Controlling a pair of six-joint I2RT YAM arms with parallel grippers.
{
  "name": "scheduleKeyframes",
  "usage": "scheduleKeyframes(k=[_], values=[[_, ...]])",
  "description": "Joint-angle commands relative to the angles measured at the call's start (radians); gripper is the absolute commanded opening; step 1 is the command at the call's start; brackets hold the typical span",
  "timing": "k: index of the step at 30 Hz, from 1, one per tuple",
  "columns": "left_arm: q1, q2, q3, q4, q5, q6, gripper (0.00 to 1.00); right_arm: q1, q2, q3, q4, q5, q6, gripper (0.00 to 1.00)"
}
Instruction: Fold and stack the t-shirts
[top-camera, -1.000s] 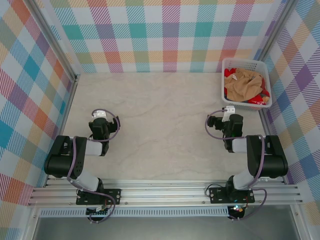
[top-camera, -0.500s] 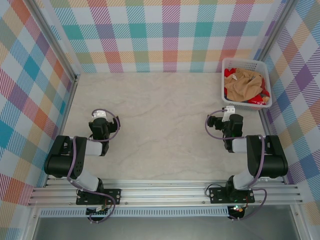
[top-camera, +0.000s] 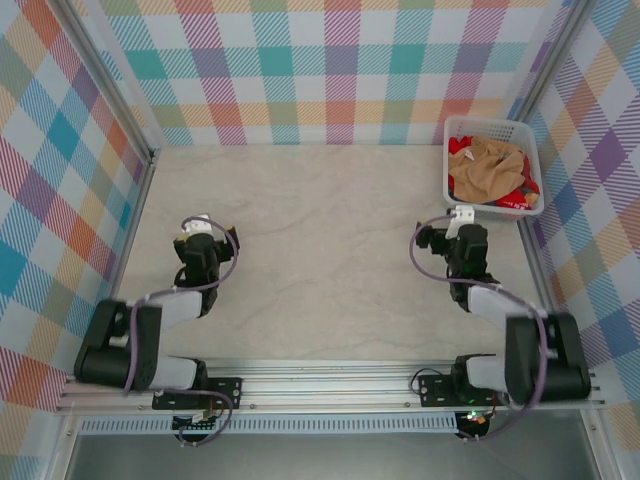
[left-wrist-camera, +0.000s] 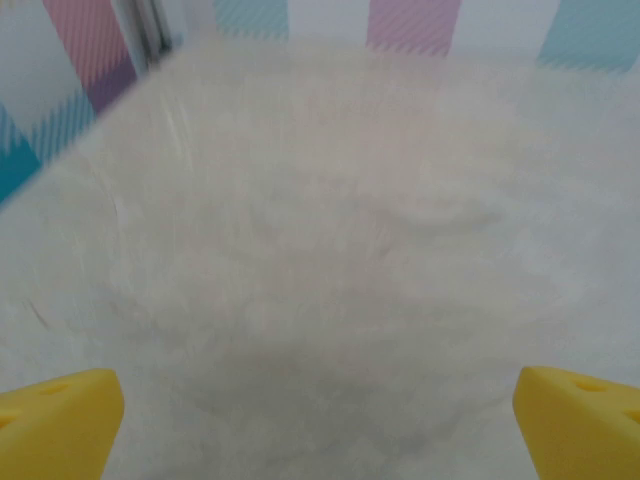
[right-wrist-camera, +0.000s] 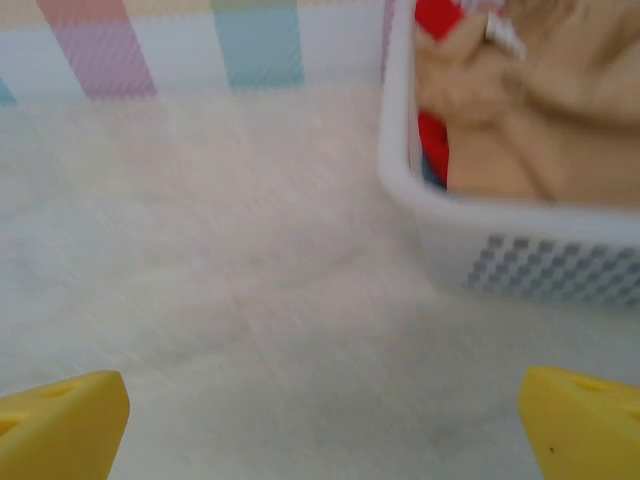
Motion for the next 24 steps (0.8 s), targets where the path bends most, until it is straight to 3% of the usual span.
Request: scheduleKeyframes(k=[1, 2, 3, 4, 5, 6, 8, 9, 14, 19, 24], values=[[-0.077, -0.165, 0.123, -0.059, -0.130, 0.041, 1.00, 0.010, -0.162, 0.330, -0.482, 0.055, 0.274, 1.00], [-0.079, -0.183, 0.222, -0.185, -0.186, -0.095, 1.00, -0.005, -0.155, 0.480, -0.685, 0.012, 0.355, 1.00], [-0.061, -0.187, 0.368, -0.470, -0.246, -0.304, 1.00, -0.005, -0.141, 0.575, -0.813, 0.062, 0.472, 1.00], [-0.034, -0.172, 0.513, -0.770, -0.249, -0.509, 1.00, -0.017, -0.118, 0.628, -0.852, 0.079, 0.538, 1.00], [-0.010, -0.131, 0.686, -1.104, -0.271, -0.708, 1.00, -0.042, -0.084, 0.681, -0.847, 0.013, 0.528, 1.00], [0.016, -0.075, 0.793, -1.218, -0.236, -0.764, 1.00, -0.055, -0.032, 0.760, -0.894, 0.009, 0.516, 0.94], [0.064, 0.015, 0.897, -1.167, 0.092, -0.690, 0.98, -0.061, 0.099, 0.950, -1.080, 0.102, 0.542, 0.87], [0.060, 0.052, 0.936, -1.149, 0.205, -0.689, 0.98, -0.079, 0.172, 1.041, -1.148, 0.108, 0.547, 0.84], [-0.005, 0.161, 1.047, -1.049, 0.554, -0.737, 0.92, -0.220, 0.413, 1.268, -1.236, -0.027, 0.584, 0.71], [-0.115, 0.212, 1.078, -1.049, 0.673, -0.711, 0.85, -0.296, 0.624, 1.396, -1.262, -0.142, 0.583, 0.69], [-0.175, 0.210, 1.056, -1.067, 0.695, -0.709, 0.83, -0.311, 0.800, 1.501, -1.251, -0.169, 0.546, 0.68]])
